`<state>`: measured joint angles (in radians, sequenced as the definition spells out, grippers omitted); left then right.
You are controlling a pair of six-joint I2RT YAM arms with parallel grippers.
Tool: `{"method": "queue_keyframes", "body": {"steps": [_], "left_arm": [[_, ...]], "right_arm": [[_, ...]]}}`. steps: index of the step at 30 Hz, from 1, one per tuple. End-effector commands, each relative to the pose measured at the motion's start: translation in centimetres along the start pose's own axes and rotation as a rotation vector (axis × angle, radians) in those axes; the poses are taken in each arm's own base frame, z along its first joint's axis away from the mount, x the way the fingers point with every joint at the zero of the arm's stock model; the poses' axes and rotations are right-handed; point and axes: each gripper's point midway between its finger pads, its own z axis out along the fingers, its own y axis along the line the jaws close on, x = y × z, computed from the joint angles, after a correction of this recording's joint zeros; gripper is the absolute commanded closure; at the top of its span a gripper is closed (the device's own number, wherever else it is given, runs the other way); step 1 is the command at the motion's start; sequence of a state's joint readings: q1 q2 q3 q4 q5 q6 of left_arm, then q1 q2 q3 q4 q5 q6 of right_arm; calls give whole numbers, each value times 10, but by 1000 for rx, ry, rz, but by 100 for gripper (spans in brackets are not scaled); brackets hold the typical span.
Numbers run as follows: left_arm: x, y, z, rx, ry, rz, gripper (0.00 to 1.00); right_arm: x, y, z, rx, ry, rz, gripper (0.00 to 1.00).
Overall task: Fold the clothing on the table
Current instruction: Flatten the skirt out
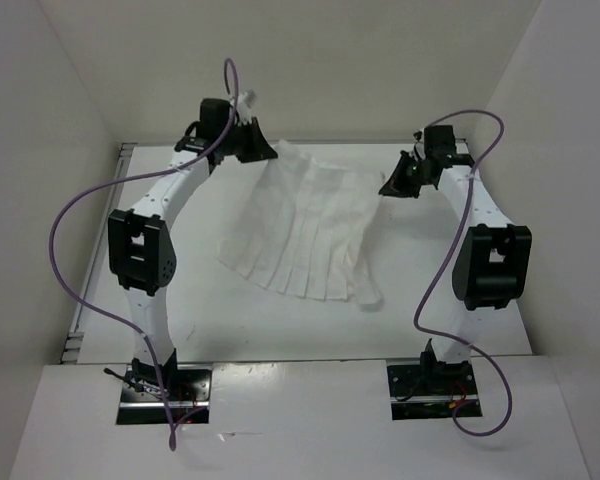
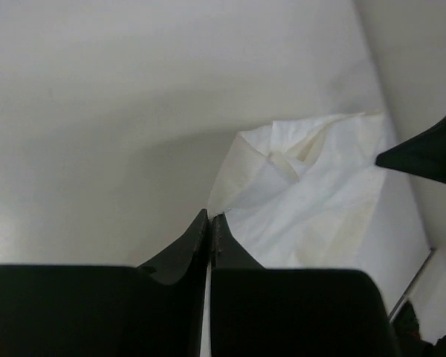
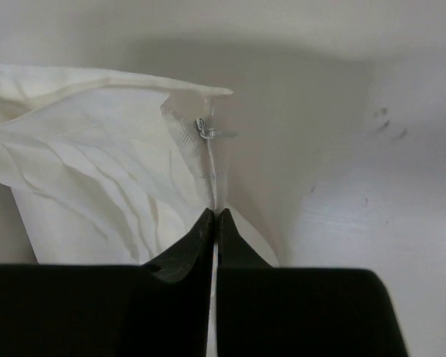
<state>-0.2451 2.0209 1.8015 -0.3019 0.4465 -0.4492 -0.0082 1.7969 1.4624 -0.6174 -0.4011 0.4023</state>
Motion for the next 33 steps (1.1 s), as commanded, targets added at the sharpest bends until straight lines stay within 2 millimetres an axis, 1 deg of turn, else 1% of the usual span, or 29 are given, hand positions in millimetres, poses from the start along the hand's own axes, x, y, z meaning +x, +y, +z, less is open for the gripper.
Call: {"method": "queue_keyframes", "body": {"steps": [1, 2, 3, 4, 5, 6, 7, 8, 9, 10, 11, 13, 14, 15, 16, 17, 18, 19, 20, 21, 22, 23, 24, 25, 27, 28, 29, 32, 33], "left_arm": [[-92, -44, -50, 155, -187, 44, 100], [-103, -48, -56, 176, -208, 60, 100], [-127, -59, -72, 211, -253, 80, 100], [-131, -61, -71, 218, -247, 80, 100], [-144, -60, -78, 214, -271, 87, 100], [-167, -82, -106, 249, -314, 119, 100], [-168, -78, -97, 256, -295, 112, 100], [-177, -82, -105, 264, -309, 123, 100], [-183, -100, -124, 300, -330, 170, 100], [-184, -94, -125, 306, -331, 161, 100], [-187, -106, -141, 314, -353, 180, 100], [-178, -105, -143, 306, -325, 203, 100], [-171, -108, -141, 292, -307, 215, 100], [-162, -104, -133, 270, -280, 219, 100], [-160, -110, -143, 274, -289, 219, 100], [-153, -108, -139, 290, -272, 203, 100], [-136, -100, -130, 299, -243, 165, 100], [-126, -94, -126, 294, -229, 153, 100], [-122, -86, -125, 288, -236, 152, 100], [-111, -82, -123, 284, -221, 130, 100], [-87, -68, -121, 268, -193, 86, 100], [-81, -77, -134, 280, -200, 97, 100], [-73, -75, -140, 284, -194, 81, 100], [-53, -70, -138, 285, -161, 57, 100], [-44, -83, -154, 314, -164, 66, 100], [-45, -97, -174, 326, -196, 96, 100], [-39, -106, -183, 355, -181, 94, 100], [-22, -132, -214, 433, -154, 113, 100], [-17, -145, -230, 461, -161, 123, 100]], "right_arm": [[-56, 55, -73, -100, -203, -175, 100], [-64, 62, -80, -111, -229, -188, 100], [-76, 74, -94, -125, -269, -217, 100], [-83, 82, -106, -137, -302, -243, 100], [-90, 88, -113, -146, -326, -254, 100], [-103, 102, -131, -166, -382, -293, 100], [-109, 111, -141, -184, -409, -318, 100], [-115, 118, -150, -194, -436, -330, 100], [-122, 130, -170, -209, -487, -368, 100], [-124, 137, -185, -216, -523, -403, 100], [-124, 142, -195, -224, -543, -412, 100], [-121, 149, -215, -228, -585, -462, 97], [-113, 142, -208, -219, -559, -450, 97], [-106, 151, -218, -250, -583, -476, 97], [-95, 140, -202, -242, -539, -471, 95], [-85, 139, -196, -244, -522, -488, 94], [-72, 144, -199, -255, -522, -502, 94], [-61, 138, -191, -243, -497, -504, 94], [-43, 125, -172, -231, -438, -487, 94], [-34, 118, -168, -224, -420, -479, 94], [-16, 108, -164, -216, -388, -454, 94], [-7, 106, -165, -220, -370, -451, 94], [1, 104, -168, -228, -355, -449, 94], [15, 104, -179, -237, -354, -452, 94], [30, 109, -192, -267, -349, -467, 95], [37, 114, -201, -294, -347, -476, 95], [48, 114, -212, -302, -340, -477, 95], [74, 116, -225, -329, -290, -476, 95], [81, 120, -231, -348, -280, -487, 95]]}}
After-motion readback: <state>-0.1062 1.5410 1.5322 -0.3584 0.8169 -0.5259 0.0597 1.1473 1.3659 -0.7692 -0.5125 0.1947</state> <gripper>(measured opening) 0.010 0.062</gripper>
